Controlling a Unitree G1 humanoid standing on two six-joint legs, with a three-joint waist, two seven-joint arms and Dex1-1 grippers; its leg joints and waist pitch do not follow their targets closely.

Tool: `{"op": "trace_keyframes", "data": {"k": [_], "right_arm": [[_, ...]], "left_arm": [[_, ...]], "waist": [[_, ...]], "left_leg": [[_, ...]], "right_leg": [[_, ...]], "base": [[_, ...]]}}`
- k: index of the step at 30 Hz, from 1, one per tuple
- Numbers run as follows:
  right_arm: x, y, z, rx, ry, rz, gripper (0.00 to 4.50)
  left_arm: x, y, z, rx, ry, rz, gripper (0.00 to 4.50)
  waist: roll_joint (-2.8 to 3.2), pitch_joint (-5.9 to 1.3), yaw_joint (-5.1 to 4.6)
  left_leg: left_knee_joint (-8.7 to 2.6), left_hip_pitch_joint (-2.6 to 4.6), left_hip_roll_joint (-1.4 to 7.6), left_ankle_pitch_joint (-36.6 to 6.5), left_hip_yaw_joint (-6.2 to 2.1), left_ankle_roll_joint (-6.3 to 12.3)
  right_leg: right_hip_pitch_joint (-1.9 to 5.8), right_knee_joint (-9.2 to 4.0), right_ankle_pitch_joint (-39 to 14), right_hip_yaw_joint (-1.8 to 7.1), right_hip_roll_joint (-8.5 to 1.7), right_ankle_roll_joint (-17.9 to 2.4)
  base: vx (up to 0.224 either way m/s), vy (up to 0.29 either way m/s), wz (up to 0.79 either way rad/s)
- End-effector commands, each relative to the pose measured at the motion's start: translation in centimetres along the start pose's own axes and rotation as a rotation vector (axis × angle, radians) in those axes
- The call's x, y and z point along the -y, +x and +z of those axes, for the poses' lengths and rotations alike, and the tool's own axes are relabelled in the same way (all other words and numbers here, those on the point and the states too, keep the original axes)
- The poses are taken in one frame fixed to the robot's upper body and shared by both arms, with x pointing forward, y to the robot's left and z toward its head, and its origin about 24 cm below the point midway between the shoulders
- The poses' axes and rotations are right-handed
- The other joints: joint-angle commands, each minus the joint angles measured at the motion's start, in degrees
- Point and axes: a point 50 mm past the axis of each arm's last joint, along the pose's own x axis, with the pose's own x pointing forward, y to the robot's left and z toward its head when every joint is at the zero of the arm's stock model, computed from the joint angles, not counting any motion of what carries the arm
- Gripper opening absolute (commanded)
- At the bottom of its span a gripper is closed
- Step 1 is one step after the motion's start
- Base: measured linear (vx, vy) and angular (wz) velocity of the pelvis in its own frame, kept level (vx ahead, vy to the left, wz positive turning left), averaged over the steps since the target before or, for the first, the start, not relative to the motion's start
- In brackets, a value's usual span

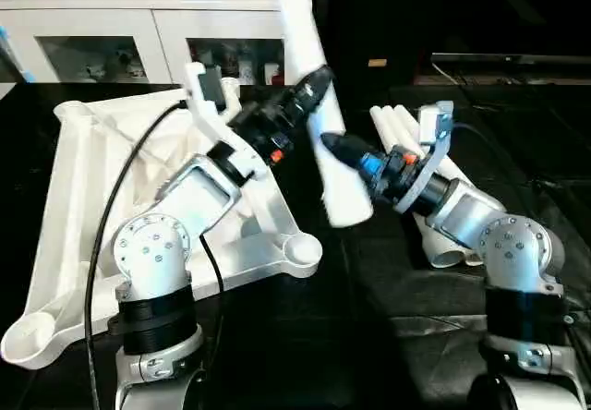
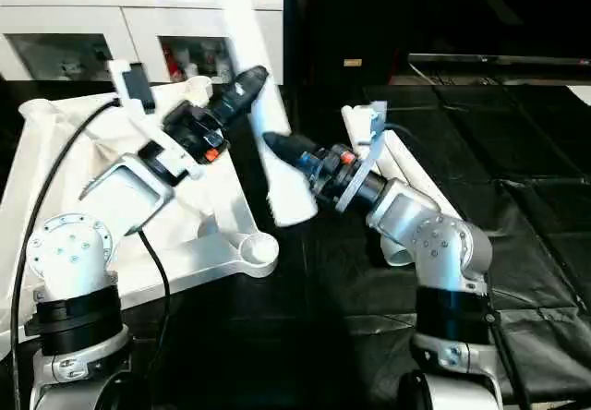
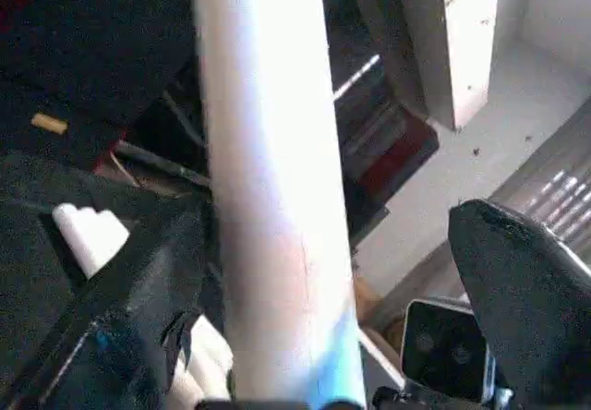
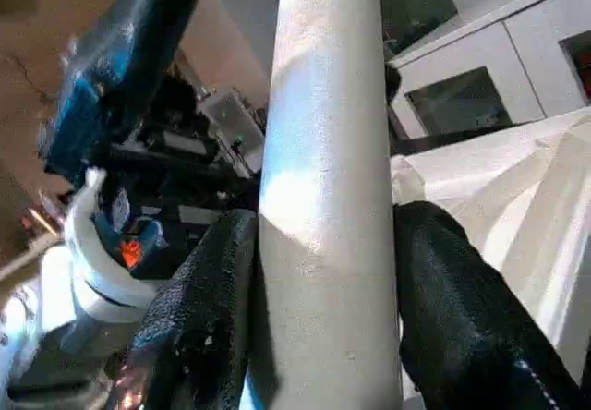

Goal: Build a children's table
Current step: Pick table leg

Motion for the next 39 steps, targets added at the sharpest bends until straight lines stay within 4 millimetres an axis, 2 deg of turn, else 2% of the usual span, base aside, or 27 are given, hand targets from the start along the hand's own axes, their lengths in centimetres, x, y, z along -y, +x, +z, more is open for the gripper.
{"op": "trace_keyframes", "data": {"k": [1, 3, 4, 5, 8, 9, 13, 16, 20, 22, 24, 26, 30, 31, 36, 39], "right_arm": [[0.0, 0.3, 0.0, -0.046, -0.130, -0.056, 1.85], [0.1, 0.4, -0.1, -0.062, -0.161, -0.072, 1.85], [0.1, 0.6, -0.2, -0.076, -0.194, -0.092, 1.85], [0.3, 0.7, -0.3, -0.095, -0.230, -0.119, 1.85], [0.6, 1.1, -0.6, -0.128, -0.307, -0.164, 1.85], [0.7, 1.2, -0.7, -0.138, -0.335, -0.173, 1.84], [0.6, 2.0, -1.2, -0.155, -0.438, -0.185, 1.84], [0.5, 2.2, -1.3, -0.145, -0.439, -0.186, 1.84], [0.7, 2.5, -1.5, -0.148, -0.457, -0.201, 1.84], [0.7, 2.6, -1.6, -0.146, -0.466, -0.205, 1.84], [0.8, 2.7, -1.6, -0.141, -0.486, -0.214, 1.84], [0.9, 2.6, -1.7, -0.138, -0.497, -0.218, 1.84], [0.9, 2.6, -1.9, -0.138, -0.500, -0.215, 1.84], [0.9, 2.7, -1.9, -0.138, -0.501, -0.212, 1.84], [0.8, 2.8, -2.0, -0.133, -0.508, -0.205, 1.84], [0.8, 2.9, -2.0, -0.133, -0.515, -0.203, 1.84]], "left_arm": [[0.1, 0.4, 0.2, -0.003, 0.004, 0.022, 4.50], [0.1, 0.4, 0.2, 0.001, 0.005, 0.025, 4.50], [0.1, 0.4, 0.3, 0.003, 0.007, 0.027, 4.21], [0.0, 0.4, 0.4, 0.009, 0.009, 0.033, 4.13], [-0.2, 0.5, 0.6, 0.018, 0.009, 0.057, 4.08], [-0.3, 0.6, 0.6, 0.018, 0.011, 0.070, 3.78], [-0.5, 1.0, 0.2, 0.004, 0.040, 0.139, 3.71], [-0.5, 1.1, 0.1, 0.008, 0.041, 0.164, 3.28], [-0.8, 1.3, -0.2, 0.015, 0.058, 0.224, 3.21], [-1.0, 1.3, -0.2, 0.025, 0.061, 0.252, 2.92], [-1.4, 1.2, 0.0, 0.053, 0.054, 0.294, 2.83], [-1.5, 1.2, 0.2, 0.074, 0.039, 0.302, 2.55], [-1.4, 1.3, 0.2, 0.079, 0.034, 0.299, 2.42], [-1.3, 1.3, 0.1, 0.076, 0.032, 0.294, 2.19], [-1.1, 1.5, -0.2, 0.070, 0.026, 0.285, 1.89], [-1.1, 1.6, -0.3, 0.070, 0.028, 0.286, 1.86]], "waist": [[0.02, -3.81, 0.21], [0.05, -3.81, 0.22], [0.02, -3.78, 0.19], [0.05, -3.77, 0.14], [0.08, -3.77, 0.07], [0.04, -3.82, 0.10], [-0.03, -3.75, -0.04], [-0.04, -3.80, -0.06], [-0.05, -3.82, -0.10], [-0.03, -3.76, -0.13], [-0.06, -3.76, -0.10], [-0.05, -3.81, -0.12], [-0.06, -3.84, -0.03], [-0.06, -3.82, -0.06], [0.15, -3.78, -0.06], [0.14, -3.79, -0.08]], "left_leg": [[-3.91, -0.37, 1.80, 0.0, -0.15, 0.41], [-3.90, -0.28, 1.76, -0.4, -0.13, 0.09], [-3.94, -0.32, 1.70, -0.5, -0.14, 0.13], [-3.98, -0.37, 1.82, -0.5, -0.23, 0.04], [-3.93, -0.32, 1.76, -0.4, -0.22, 0.24], [-3.90, -0.36, 1.83, -0.4, -0.23, 0.15], [-3.96, -0.39, 1.84, -0.8, -0.28, 0.25], [-3.88, -0.40, 1.82, -0.4, -0.26, 0.80], [-3.86, -0.41, 1.88, -0.3, -0.29, 1.39], [-3.88, -0.40, 1.90, -0.7, -0.27, 1.43], [-3.86, -0.42, 1.91, -0.9, -0.27, 1.35], [-3.83, -0.43, 1.86, -1.0, -0.24, 1.32], [-3.78, -0.43, 1.88, -0.4, -0.28, 1.64], [-3.81, -0.43, 1.88, -0.5, -0.28, 1.66], [-3.82, -0.38, 1.90, -1.0, -0.31, 1.80], [-3.82, -0.43, 1.89, -1.1, -0.32, 1.79]], "right_leg": [[3.85, -4.15, -5.0, 2.26, -3.65, -10.9], [3.84, -4.21, -5.5, 2.31, -3.68, -10.6], [3.92, -4.22, -5.7, 2.31, -3.68, -10.6], [3.88, -4.17, -5.8, 2.28, -3.71, -10.5], [3.88, -4.06, -4.5, 2.30, -3.61, -10.8], [3.87, -4.04, -4.4, 2.28, -3.72, -10.9], [3.93, -4.04, -4.6, 2.32, -3.70, -10.7], [3.97, -3.87, -3.3, 2.36, -3.70, -11.3], [3.99, -3.81, -2.3, 2.32, -3.69, -11.8], [3.96, -3.91, -2.9, 2.34, -3.68, -11.9], [4.00, -3.91, -3.0, 2.36, -3.76, -11.8], [4.01, -3.92, -3.1, 2.36, -3.74, -11.9], [3.99, -3.81, -2.1, 2.36, -3.73, -11.9], [3.99, -3.78, -2.0, 2.35, -3.72, -11.9], [3.96, -3.82, -2.3, 2.35, -3.72, -12.2], [4.00, -3.85, -2.3, 2.33, -3.72, -12.2]], "base": [[0.000, 0.000, 0.00], [0.000, 0.000, 0.00], [0.000, 0.000, 0.00], [0.000, 0.000, 0.00], [0.000, 0.000, 0.00], [0.000, 0.000, 0.00], [0.000, 0.000, 0.00], [0.000, 0.000, 0.00], [0.000, 0.000, 0.00], [0.000, 0.000, 0.00], [0.000, 0.000, 0.00], [0.000, 0.000, 0.00], [0.000, 0.000, 0.00], [0.000, 0.000, 0.00], [0.000, 0.000, 0.00], [0.000, 0.000, 0.00]]}}
